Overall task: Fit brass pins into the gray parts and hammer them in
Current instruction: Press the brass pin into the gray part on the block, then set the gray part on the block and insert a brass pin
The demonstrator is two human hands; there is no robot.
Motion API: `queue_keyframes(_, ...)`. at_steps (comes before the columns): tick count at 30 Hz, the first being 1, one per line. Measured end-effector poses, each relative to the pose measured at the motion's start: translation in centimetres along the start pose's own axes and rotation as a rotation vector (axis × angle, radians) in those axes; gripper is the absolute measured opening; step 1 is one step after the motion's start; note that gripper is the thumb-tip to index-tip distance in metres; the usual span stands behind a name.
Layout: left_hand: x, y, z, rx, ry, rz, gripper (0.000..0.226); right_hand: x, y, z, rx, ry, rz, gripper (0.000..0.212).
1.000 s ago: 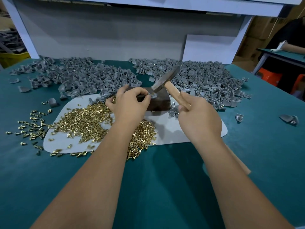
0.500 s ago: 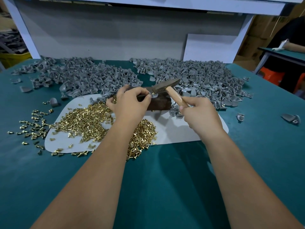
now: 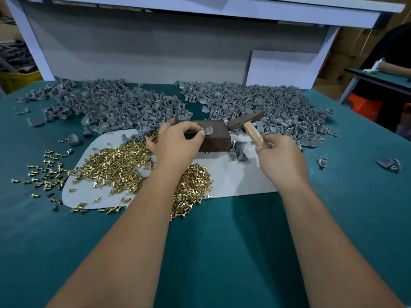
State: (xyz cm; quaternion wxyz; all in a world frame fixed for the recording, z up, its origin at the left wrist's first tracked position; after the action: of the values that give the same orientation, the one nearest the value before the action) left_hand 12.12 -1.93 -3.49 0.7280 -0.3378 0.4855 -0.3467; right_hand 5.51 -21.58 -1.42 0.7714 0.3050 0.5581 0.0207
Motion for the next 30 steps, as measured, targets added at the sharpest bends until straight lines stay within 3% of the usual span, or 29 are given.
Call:
queue_keyframes(4,-0.2,0.0,0.0,-0.004,0.005,-0.014,0.009,0.0,0.4,-0.1,0.008,0.055,-0.247,0.025)
queue_keyframes(7,-0.2,0.0,0.1,-0.005,0.006,-0.021,0.006,-0.3,2.1,-0.3,-0.104,-0.149,-0.492,0.033)
queue_keyframes(10,-0.1,0.0,0.1,0.007,0.003,-0.024,0.005,-0.5,4.6,0.2,-0.334,-0.27,-0.252,0.025)
queue_keyframes(12,-0.1,0.0,0.1,0.011,0.002,-0.02,0.006,0.1,6.5,1.0,-0.445,-0.143,-0.094,0.025)
queue_keyframes(16,-0.2,0.0,0.1,0.019,0.008,-0.002,0.007,1.9,8.6,1.9,-0.578,0.04,-0.102,0.027)
queue_keyframes(25,-0.1,0.1,0.4,0.029,0.019,-0.029,0.007,3.1,9.1,3.7,-0.55,0.113,-0.076,0.018)
queue_keyframes(30,0.0,0.2,0.7,0.021,0.021,-0.029,0.008,3.3,8.1,4.2,-0.411,0.12,0.277,0.013)
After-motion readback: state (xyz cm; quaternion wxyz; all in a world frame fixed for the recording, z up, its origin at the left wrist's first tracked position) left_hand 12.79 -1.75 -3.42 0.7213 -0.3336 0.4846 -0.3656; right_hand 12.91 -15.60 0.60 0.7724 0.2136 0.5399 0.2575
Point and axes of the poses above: each hand's wrist, its own z-axis towards the middle knuckle, its own x-axis out of the palm, y = z × x, the point moved 2 cm from there along z, towards the middle knuckle, and after that the axes turned 8 degrees about -z, right-handed, at the moved point
